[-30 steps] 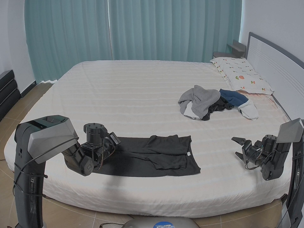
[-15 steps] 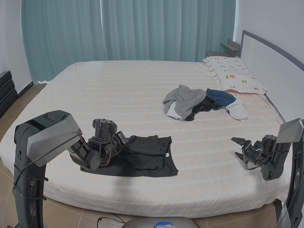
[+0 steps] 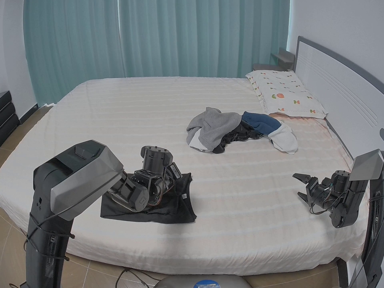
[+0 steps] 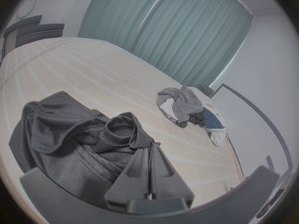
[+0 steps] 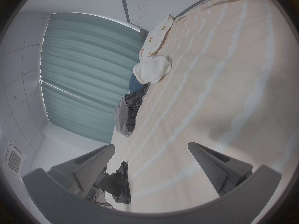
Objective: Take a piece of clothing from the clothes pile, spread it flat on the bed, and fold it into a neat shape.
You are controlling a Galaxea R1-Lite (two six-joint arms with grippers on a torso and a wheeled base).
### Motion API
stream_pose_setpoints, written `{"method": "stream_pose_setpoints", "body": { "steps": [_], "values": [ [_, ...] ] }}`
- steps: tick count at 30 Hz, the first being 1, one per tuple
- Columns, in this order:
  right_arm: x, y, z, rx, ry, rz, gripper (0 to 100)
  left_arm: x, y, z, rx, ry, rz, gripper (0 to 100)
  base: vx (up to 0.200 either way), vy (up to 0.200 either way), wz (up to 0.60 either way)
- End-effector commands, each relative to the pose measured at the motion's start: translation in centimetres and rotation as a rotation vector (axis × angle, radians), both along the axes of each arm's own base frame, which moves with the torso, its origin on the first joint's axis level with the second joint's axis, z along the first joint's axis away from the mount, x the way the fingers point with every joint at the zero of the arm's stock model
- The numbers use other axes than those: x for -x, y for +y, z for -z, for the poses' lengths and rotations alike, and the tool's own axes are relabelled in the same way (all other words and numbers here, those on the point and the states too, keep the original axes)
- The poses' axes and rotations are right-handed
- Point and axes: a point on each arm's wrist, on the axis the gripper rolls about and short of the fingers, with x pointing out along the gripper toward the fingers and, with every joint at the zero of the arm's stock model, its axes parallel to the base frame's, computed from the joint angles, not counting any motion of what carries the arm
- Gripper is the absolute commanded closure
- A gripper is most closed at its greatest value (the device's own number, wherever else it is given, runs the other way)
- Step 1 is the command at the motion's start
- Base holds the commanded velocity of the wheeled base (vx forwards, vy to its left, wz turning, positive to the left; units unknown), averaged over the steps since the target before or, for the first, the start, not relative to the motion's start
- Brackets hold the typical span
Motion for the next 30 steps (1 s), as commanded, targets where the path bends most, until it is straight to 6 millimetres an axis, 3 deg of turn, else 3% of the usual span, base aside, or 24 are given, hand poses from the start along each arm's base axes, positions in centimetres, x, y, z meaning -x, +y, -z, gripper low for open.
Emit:
{"method": "stream_pose_setpoints", "body": {
  "steps": [1, 6, 7, 15, 19, 24, 30],
  "values": [
    [0.0, 0.0, -0.1, 0.002, -0.012, -0.001, 0, -0.4, -1.1, 2.3, -0.017, 0.020, 0.003, 100, 0.000, 0.000, 0.00],
    [0.0, 0.0, -0.1, 0.002, -0.012, -0.001, 0, -1.0, -1.3, 3.2, -0.036, 0.012, -0.034, 100, 0.000, 0.000, 0.00],
    [0.0, 0.0, -0.1, 0.002, -0.012, -0.001, 0, -0.9, -1.3, 3.5, -0.040, 0.019, -0.033, 0, 0.000, 0.000, 0.00],
    [0.0, 0.0, -0.1, 0.004, -0.011, -0.001, 0, -0.6, -0.8, 3.3, -0.037, 0.023, -0.053, 0, 0.000, 0.000, 0.00],
    [0.0, 0.0, 0.1, 0.014, -0.011, -0.005, 0, 0.4, 0.0, -0.6, 0.063, -0.007, -0.094, 0, 0.000, 0.000, 0.00],
    [0.1, 0.0, 0.1, 0.014, -0.010, -0.005, 0, 2.0, 1.0, -2.7, 0.092, -0.005, -0.105, 0, 0.000, 0.000, 0.00],
    [0.1, 0.0, 0.1, 0.014, -0.010, -0.005, 0, 4.7, 5.0, -2.7, 0.130, 0.024, -0.154, 0, 0.000, 0.000, 0.00]
  ]
}}
